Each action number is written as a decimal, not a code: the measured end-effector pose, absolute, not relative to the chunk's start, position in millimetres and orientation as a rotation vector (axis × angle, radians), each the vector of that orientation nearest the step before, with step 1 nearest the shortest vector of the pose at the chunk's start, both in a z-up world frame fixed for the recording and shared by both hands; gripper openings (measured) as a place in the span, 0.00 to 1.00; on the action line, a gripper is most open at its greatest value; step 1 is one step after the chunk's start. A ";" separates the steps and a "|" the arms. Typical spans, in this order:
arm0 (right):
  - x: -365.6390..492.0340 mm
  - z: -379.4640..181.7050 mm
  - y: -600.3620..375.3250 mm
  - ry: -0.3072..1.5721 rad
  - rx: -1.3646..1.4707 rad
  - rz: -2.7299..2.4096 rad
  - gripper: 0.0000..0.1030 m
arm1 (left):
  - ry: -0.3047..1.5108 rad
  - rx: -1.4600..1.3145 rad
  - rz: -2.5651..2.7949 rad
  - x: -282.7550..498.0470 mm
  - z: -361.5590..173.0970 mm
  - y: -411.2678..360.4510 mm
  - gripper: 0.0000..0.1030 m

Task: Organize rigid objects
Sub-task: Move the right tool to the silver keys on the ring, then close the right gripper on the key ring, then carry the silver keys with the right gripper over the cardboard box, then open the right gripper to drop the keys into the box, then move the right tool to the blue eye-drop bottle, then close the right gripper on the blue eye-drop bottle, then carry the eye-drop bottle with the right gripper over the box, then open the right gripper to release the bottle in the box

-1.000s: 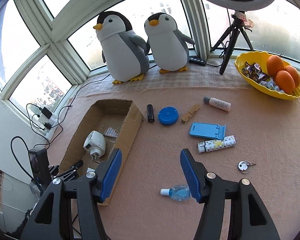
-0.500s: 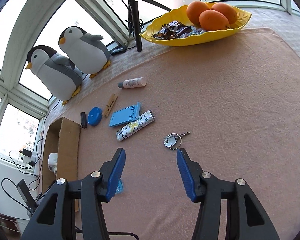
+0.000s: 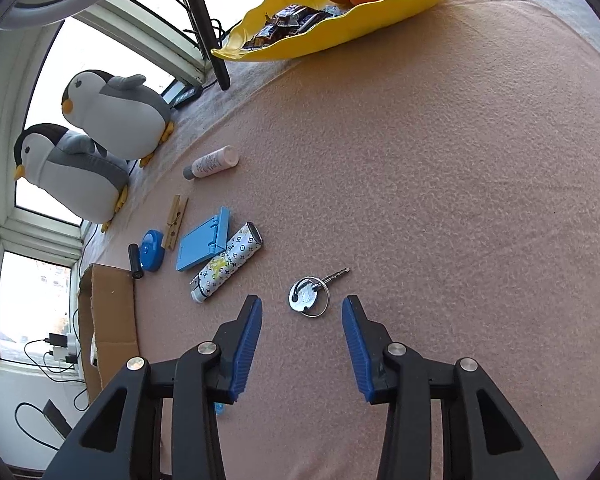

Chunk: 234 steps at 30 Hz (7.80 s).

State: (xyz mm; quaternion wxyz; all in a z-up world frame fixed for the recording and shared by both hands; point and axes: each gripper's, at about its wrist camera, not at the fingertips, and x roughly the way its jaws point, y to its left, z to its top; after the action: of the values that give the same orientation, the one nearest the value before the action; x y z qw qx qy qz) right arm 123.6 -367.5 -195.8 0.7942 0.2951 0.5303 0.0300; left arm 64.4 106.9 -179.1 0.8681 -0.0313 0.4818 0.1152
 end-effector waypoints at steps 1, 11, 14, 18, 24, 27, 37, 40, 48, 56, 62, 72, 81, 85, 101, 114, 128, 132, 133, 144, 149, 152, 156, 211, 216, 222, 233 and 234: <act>124.3 -196.8 -367.1 1.142 0.632 0.063 0.37 | 1.008 -0.065 0.241 64.4 -179.0 106.7 0.50; 130.5 -205.8 -364.4 1.157 0.623 0.032 0.33 | 1.007 -0.064 0.242 64.2 -179.1 106.1 0.50; 133.4 -204.2 -360.7 1.166 0.593 0.015 0.30 | 1.005 -0.065 0.241 63.8 -178.9 106.1 0.50; 137.2 -202.0 -354.0 1.180 0.535 -0.003 0.25 | 1.005 -0.065 0.241 63.8 -178.9 106.1 0.50; 138.9 -202.4 -351.3 1.184 0.520 -0.006 0.19 | 1.003 -0.068 0.241 64.1 -178.9 105.7 0.50; 138.5 -204.8 -351.6 1.193 0.545 0.010 0.08 | 1.003 -0.068 0.241 64.2 -178.9 105.4 0.50; 137.3 -198.2 -345.1 1.166 0.553 0.041 0.02 | 1.001 -0.066 0.242 64.3 -178.6 104.6 0.50; 138.8 -196.0 -340.2 1.163 0.533 0.048 0.02 | 1.001 -0.066 0.242 64.3 -178.6 104.6 0.50; 138.0 -180.2 -334.6 1.125 0.508 0.071 0.02 | 1.001 -0.066 0.241 64.0 -178.8 105.0 0.50; 128.5 -151.8 -310.6 1.090 0.474 0.149 0.02 | 1.000 -0.067 0.240 63.9 -178.9 104.9 0.50; 118.9 -121.5 -266.1 1.051 0.430 0.276 0.02 | 1.000 -0.067 0.240 63.7 -179.0 105.5 0.50; 102.7 -87.3 -173.6 1.021 0.322 0.507 0.02 | 0.999 -0.071 0.240 64.1 -178.9 105.5 0.50; 100.7 -98.1 -106.5 1.052 0.228 0.613 0.02 | 0.999 -0.072 0.240 63.6 -179.0 106.3 0.50; 101.3 -108.9 -87.5 1.076 0.205 0.632 0.02 | 0.999 -0.073 0.239 63.5 -179.0 106.4 0.50; 95.4 -127.0 -65.7 1.115 0.138 0.649 0.10 | 0.998 -0.072 0.240 63.2 -179.1 106.8 0.50; 87.1 -114.3 -91.5 1.059 0.132 0.639 0.43 | 0.998 -0.072 0.239 63.2 -179.2 106.6 0.50; 89.1 -109.0 -169.6 1.035 0.073 0.517 0.43 | 0.998 -0.073 0.240 62.9 -179.3 107.2 0.50; 84.0 -124.5 -185.9 1.071 -0.026 0.498 0.43 | 0.998 -0.071 0.240 63.0 -179.3 107.6 0.50; 82.0 -129.3 -188.5 1.082 -0.058 0.492 0.43 | 0.998 -0.070 0.240 62.9 -179.4 107.9 0.50; 69.1 -174.9 -188.4 1.174 -0.281 0.473 0.43 | 0.998 -0.072 0.240 62.5 -179.9 108.7 0.50; 71.0 -186.6 -179.6 1.183 -0.375 0.465 0.43 | 0.998 -0.076 0.239 61.0 -180.4 110.4 0.50; 73.8 -194.6 -176.0 1.187 -0.423 0.446 0.43 | 0.999 -0.079 0.238 60.6 -180.6 111.1 0.50; 79.7 -199.2 -173.3 1.174 -0.443 0.427 0.43 | 1.000 -0.080 0.237 60.5 -180.8 111.3 0.50; 92.7 -123.6 -73.4 0.973 -0.177 0.586 0.32 | 0.989 -0.070 0.237 60.3 -180.3 108.3 0.50; 90.0 -126.7 -51.4 0.967 -0.188 0.605 0.32 | 0.989 -0.071 0.238 60.3 -180.3 108.3 0.50; 86.3 -133.9 -28.0 0.961 -0.236 0.622 0.32 | 0.989 -0.071 0.238 60.5 -179.9 107.9 0.50; 87.9 -139.8 -15.6 0.957 -0.282 0.610 0.32 | 0.989 -0.071 0.238 60.3 -180.1 108.1 0.50; 87.9 -140.0 -15.3 0.958 -0.283 0.612 0.32 | 0.989 -0.071 0.238 60.3 -180.0 107.9 0.50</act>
State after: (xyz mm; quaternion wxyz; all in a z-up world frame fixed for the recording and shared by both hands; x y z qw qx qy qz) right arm 87.9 -15.3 -140.0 0.8333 -0.1335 0.4522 0.2886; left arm 60.3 107.9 -180.0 0.8729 -0.0339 0.4732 0.1139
